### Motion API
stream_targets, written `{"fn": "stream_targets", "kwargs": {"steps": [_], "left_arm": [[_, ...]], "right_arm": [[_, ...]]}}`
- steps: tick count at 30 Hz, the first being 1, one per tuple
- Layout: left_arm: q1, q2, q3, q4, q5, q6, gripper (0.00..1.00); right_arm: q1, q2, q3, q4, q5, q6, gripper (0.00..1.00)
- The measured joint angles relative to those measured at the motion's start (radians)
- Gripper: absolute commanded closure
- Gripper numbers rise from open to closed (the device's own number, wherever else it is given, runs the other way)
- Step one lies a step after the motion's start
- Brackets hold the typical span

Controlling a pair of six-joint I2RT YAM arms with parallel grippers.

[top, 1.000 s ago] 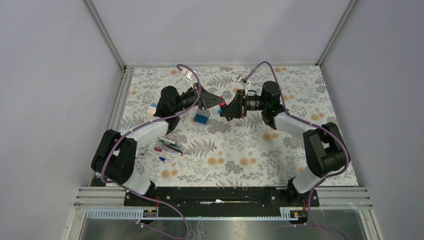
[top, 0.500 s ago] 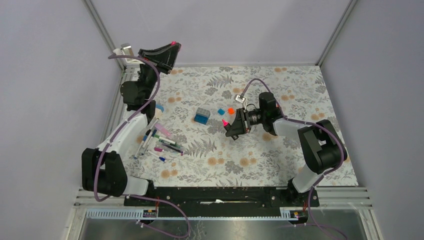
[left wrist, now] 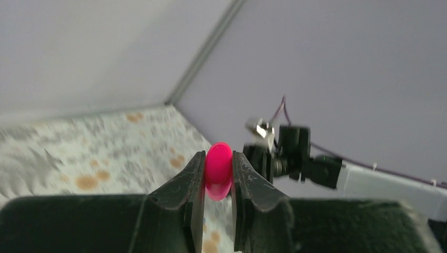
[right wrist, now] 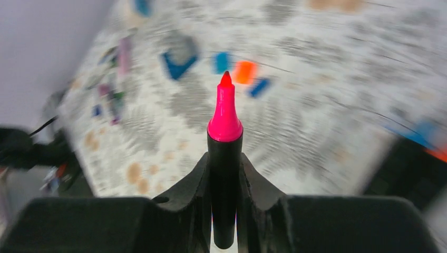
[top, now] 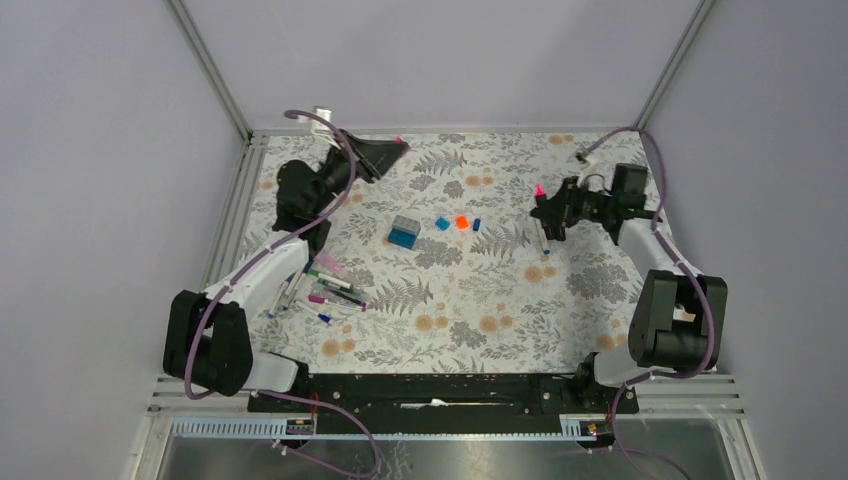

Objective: Open the pen caps
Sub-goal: Place the pen at the center of the board.

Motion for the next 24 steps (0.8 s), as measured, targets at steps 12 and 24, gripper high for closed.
{"fn": "stream_targets", "kwargs": {"steps": [12,24], "left_arm": [[-0.356,0.233,0.104,-0.473,-0.042,0.239,1.00],[-0.391,0.266,0.105,-0.556,-0.089,0.290,1.00]], "right_arm": [[-0.262,0.133,0.105,-0.207,0.413,-0.171,0.92],[-0.262,0.482,0.383,-0.376,0.453,-0.201,0.77]]}}
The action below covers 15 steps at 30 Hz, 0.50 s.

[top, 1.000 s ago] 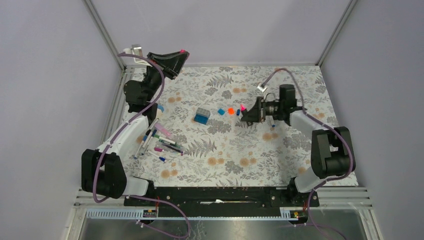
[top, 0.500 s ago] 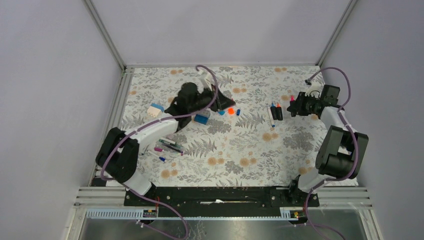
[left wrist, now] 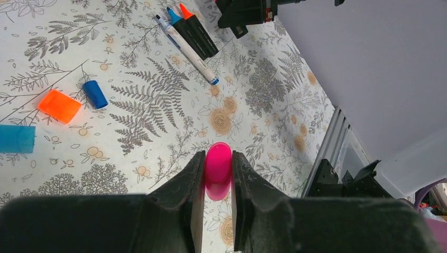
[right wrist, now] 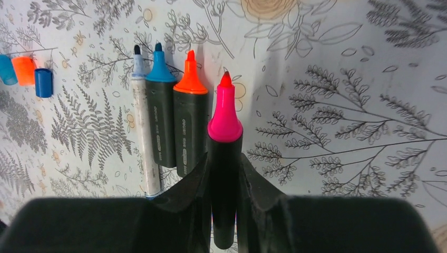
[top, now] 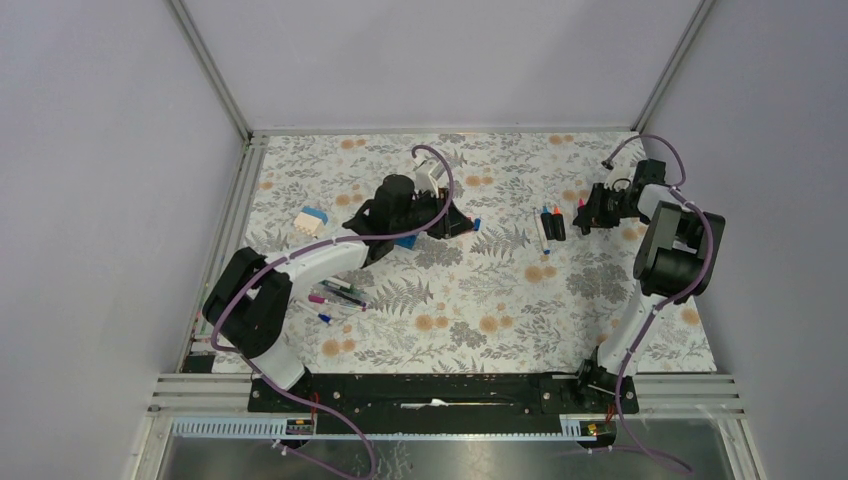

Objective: Open the pen caps
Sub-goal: Place the pen at the center of the board.

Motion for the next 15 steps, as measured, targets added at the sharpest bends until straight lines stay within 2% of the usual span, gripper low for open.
{"fn": "stream_targets", "kwargs": {"steps": [9,15], "left_arm": [[-0.020,0.006,0.000,0.001,-0.002,0.000,0.99],[-0.042,0.030,0.002,-0.010,-0.015,0.011,0.99]], "right_arm": [[0.000,0.039,0.003,-0.048,-0.026,-0.002,0.53],[0.000,0.037,0.003,-0.053,-0.039,-0.005,0.46]]}}
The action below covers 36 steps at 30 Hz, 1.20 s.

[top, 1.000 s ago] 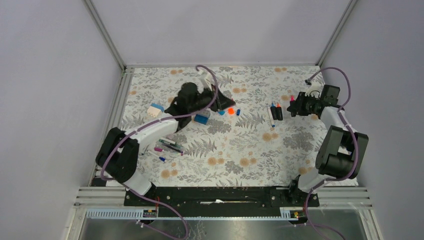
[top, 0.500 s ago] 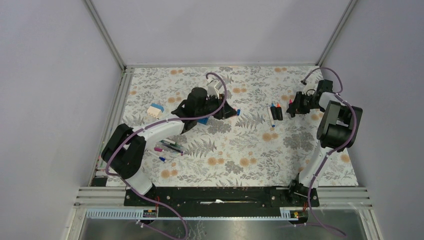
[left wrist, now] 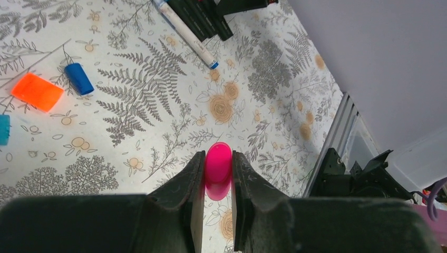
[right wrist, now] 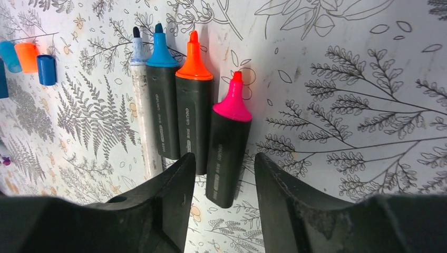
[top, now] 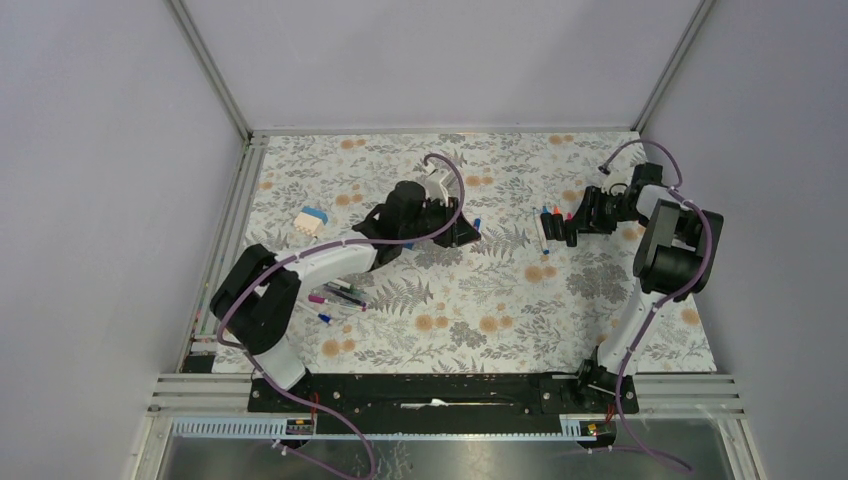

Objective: Open the pen caps
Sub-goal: Place the pen at the center of the board, then place the pen cap at the center of the board.

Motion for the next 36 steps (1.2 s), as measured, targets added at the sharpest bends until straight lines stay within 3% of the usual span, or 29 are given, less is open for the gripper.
{"fn": "stream_targets", "kwargs": {"steps": [6,12,16,21,32,36], "left_arm": [[-0.048,0.071,0.106,-0.120,-0.095,0.054,0.99],[-0.108,0.245,0.345,-0.297,-0.276,0.121,0.99],[-0.141,0.385,0.512,-0.423,-0.413,0.156,0.98],[-0.154,0.537,0.660,-0.535,-0.510,0.173,0.95],[-0.153,0.702,0.864,-0.653,-0.603,0.192,0.62],[-0.153,0.710,0.893,-0.673,-0.615,0.200,0.58]], "right_arm": [[-0.009,-0.086,-0.020,-0.010,0.024,-0.019,0.38],[-0.014,-0.352,-0.120,-0.021,-0.019,-0.048,0.26],[-0.018,-0.520,-0.218,-0.003,-0.085,-0.059,0.26],[-0.026,-0.519,-0.247,0.003,-0.132,-0.058,0.26],[-0.037,-0.513,-0.258,0.006,-0.201,-0.050,0.26],[-0.038,-0.513,-0.258,0.006,-0.205,-0.048,0.26]]}}
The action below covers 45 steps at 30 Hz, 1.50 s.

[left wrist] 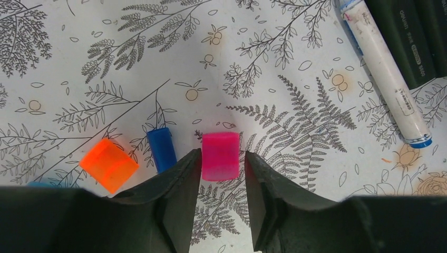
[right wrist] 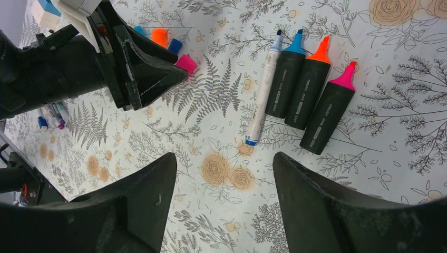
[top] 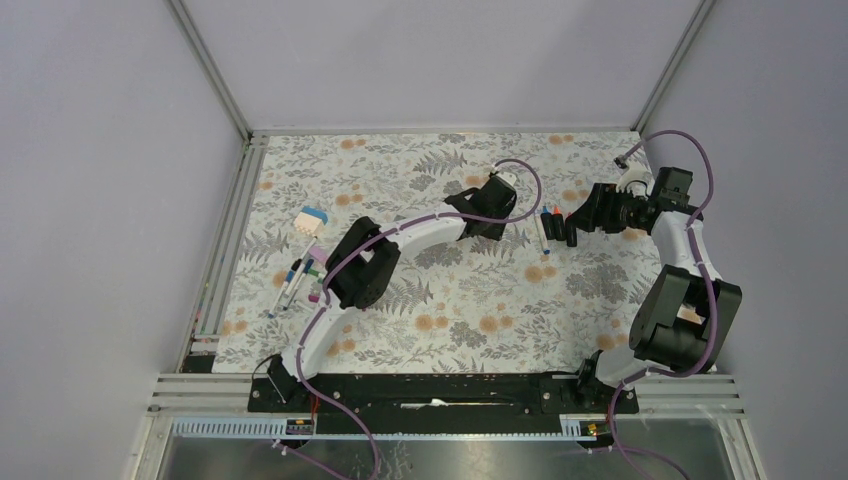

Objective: Open the pen caps
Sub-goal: Place the pen cap at the center of the board, then pick up the pen from the center of the board.

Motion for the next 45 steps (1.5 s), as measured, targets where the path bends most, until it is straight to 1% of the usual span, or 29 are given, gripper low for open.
{"fn": "stream_targets", "kwargs": {"steps": [8,10,12,14,15,17,19,20,24,26,30,32,35,38,41,45], "left_arm": [[0.000,-0.005,0.013,-0.021,-0.013,0.013,0.57],[0.000,-0.027,-0.005,-0.017,-0.012,0.021,0.54],[0.000,-0.083,-0.049,-0.011,-0.015,0.033,0.49],[0.000,-0.169,-0.119,0.005,-0.021,0.045,0.41],[0.000,-0.241,-0.175,0.019,-0.029,0.053,0.36],[0.000,-0.364,-0.268,0.053,-0.046,0.068,0.22],[0.000,-0.495,-0.358,0.086,-0.066,0.079,0.05],[0.000,-0.575,-0.410,0.104,-0.083,0.079,0.02],[0.010,-0.808,-0.574,0.150,-0.135,0.067,0.01],[0.039,-0.910,-0.671,0.161,-0.140,0.043,0.01],[0.158,-1.059,-0.878,0.176,-0.105,-0.032,0.01],[0.249,-1.129,-1.007,0.179,-0.078,-0.085,0.01],[0.344,-1.194,-1.141,0.174,-0.045,-0.151,0.01],[0.415,-1.226,-1.221,0.163,-0.008,-0.204,0.01],[0.472,-1.225,-1.255,0.157,0.003,-0.244,0.01],[0.515,-1.178,-1.247,0.137,-0.021,-0.296,0.03]], "right_arm": [[-0.005,0.000,-0.004,0.003,-0.026,0.003,0.26],[-0.005,0.000,-0.008,0.003,-0.030,0.003,0.26],[-0.005,-0.001,-0.014,0.002,-0.045,0.000,0.26],[-0.005,-0.006,-0.021,0.003,-0.060,-0.005,0.26],[-0.005,-0.014,-0.027,0.002,-0.071,-0.010,0.26],[-0.005,-0.036,-0.039,0.002,-0.086,-0.021,0.26],[-0.005,-0.073,-0.054,0.002,-0.113,-0.040,0.26],[-0.005,-0.089,-0.060,0.003,-0.127,-0.049,0.26],[-0.005,-0.176,-0.100,0.019,-0.197,-0.090,0.23],[-0.005,-0.214,-0.124,0.034,-0.238,-0.100,0.22],[-0.005,-0.263,-0.170,0.093,-0.311,-0.094,0.22],[-0.005,-0.269,-0.195,0.127,-0.333,-0.085,0.22],[-0.005,-0.269,-0.224,0.158,-0.340,-0.072,0.22],[-0.005,-0.265,-0.246,0.181,-0.339,-0.062,0.23],[-0.005,-0.257,-0.253,0.205,-0.340,-0.051,0.23],[-0.005,-0.245,-0.265,0.230,-0.339,-0.039,0.23]]}}
